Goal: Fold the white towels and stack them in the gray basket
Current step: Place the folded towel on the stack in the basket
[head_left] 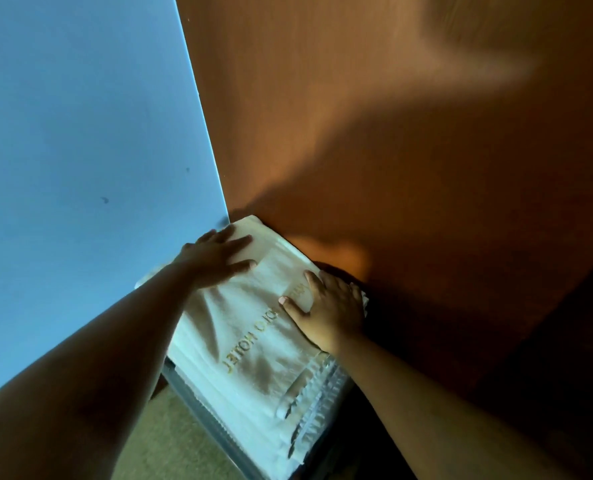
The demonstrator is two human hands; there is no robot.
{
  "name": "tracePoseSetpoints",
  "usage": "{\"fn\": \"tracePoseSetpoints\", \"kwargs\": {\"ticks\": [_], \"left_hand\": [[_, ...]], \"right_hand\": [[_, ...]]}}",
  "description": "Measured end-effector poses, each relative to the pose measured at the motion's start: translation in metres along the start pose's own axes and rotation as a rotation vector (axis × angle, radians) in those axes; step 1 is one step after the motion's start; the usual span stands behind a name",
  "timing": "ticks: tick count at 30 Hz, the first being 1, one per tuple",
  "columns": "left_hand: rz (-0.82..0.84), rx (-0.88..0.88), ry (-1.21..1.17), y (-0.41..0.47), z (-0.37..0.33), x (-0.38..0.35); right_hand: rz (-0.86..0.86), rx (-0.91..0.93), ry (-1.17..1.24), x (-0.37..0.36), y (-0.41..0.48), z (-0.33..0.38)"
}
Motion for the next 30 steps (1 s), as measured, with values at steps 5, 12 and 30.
{"fn": "tracePoseSetpoints", "kwargs": {"ticks": [5,12,30], "left_hand": [[-0.006,0.357,-0.332,-0.066,0.062,-0.012],[-0.12,0.716,-1.365,-0.149,0.055,-0.079],[-0.193,0.872,-1.69,-0.162,0.012,-0.108]], "right_hand": [[-0.291,-0.053,0.156,0.008,-0.01,-0.013],[-0.518,-0.795,0.841,-0.019,-0.059,-0.067],[-0.024,-0.673,1.244,-0.071,-0.012,-0.091]]}}
Point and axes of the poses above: each hand's wrist, its own y-axis towards the middle knuckle, its own x-axis out of the back of the hand, z = x × y, the point moved 7 cm from there along y, towards the middle knuckle, and after that the axes turned 8 degrees about y, right-handed, at the moved point
